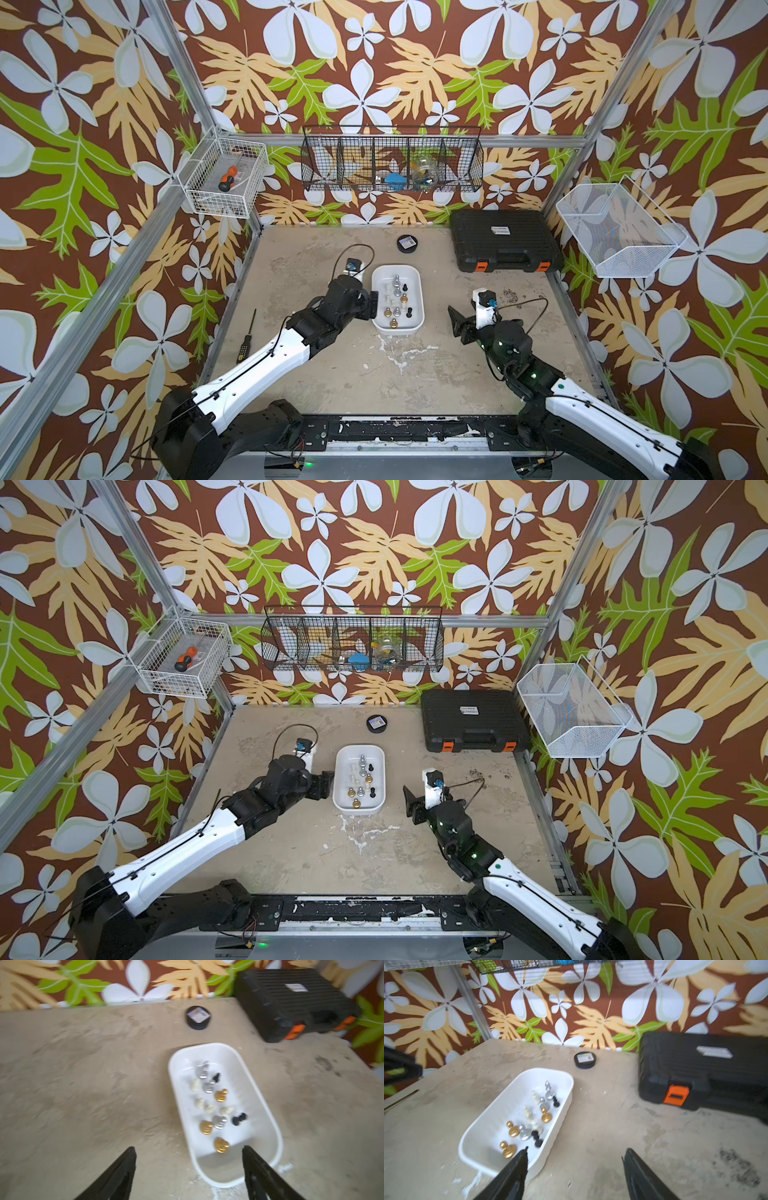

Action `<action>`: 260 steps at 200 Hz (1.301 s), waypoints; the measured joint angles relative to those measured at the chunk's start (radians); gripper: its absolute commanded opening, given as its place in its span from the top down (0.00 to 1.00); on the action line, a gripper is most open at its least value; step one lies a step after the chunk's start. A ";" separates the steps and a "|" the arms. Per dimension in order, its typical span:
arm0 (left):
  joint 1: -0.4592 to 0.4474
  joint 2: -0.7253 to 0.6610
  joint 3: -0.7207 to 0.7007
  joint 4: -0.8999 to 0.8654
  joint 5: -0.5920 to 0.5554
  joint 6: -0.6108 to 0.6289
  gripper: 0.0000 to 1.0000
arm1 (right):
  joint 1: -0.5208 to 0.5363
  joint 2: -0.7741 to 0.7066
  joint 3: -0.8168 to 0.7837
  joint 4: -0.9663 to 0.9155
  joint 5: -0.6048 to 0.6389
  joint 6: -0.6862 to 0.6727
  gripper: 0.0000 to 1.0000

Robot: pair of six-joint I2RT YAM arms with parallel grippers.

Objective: Put the chess pieces into the storage box
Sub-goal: Reset both arms

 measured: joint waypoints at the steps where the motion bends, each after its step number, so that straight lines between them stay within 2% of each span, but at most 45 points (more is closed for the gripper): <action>1: 0.004 -0.003 -0.006 0.005 -0.006 -0.003 0.10 | -0.003 0.009 0.006 0.005 0.007 -0.006 0.25; 23: 0.093 -0.062 -0.169 0.137 -0.157 -0.043 0.07 | -0.053 0.110 0.039 0.079 0.094 -0.053 0.25; 42: 0.121 -0.084 -0.298 0.261 -0.268 -0.061 0.01 | -0.099 0.159 0.020 0.141 0.156 -0.078 0.25; 57: 0.129 -0.087 -0.379 0.365 -0.353 -0.057 0.00 | -0.129 0.183 -0.003 0.184 0.204 -0.098 0.25; 97: 0.158 -0.080 -0.499 0.669 -0.489 0.072 0.00 | -0.257 0.238 -0.052 0.280 0.257 -0.151 0.25; 122: 0.182 0.000 -0.566 0.891 -0.523 0.190 0.00 | -0.324 0.310 -0.081 0.346 0.260 -0.175 0.25; 153: 0.232 0.163 -0.651 1.176 -0.510 0.302 0.00 | -0.351 0.394 -0.125 0.494 0.267 -0.198 0.25; 173: 0.269 0.236 -0.615 1.254 -0.495 0.332 0.00 | -0.357 0.432 -0.153 0.570 0.274 -0.221 0.26; 194: 0.324 0.264 -0.563 1.297 -0.425 0.325 0.00 | -0.359 0.454 -0.186 0.671 0.278 -0.234 0.26; 219: 0.359 0.286 -0.660 1.401 -0.360 0.304 0.00 | -0.360 0.465 -0.269 0.794 0.283 -0.252 0.26; 260: 0.369 0.276 -0.681 1.492 -0.286 0.294 0.00 | -0.360 0.419 -0.343 0.921 0.273 -0.257 0.25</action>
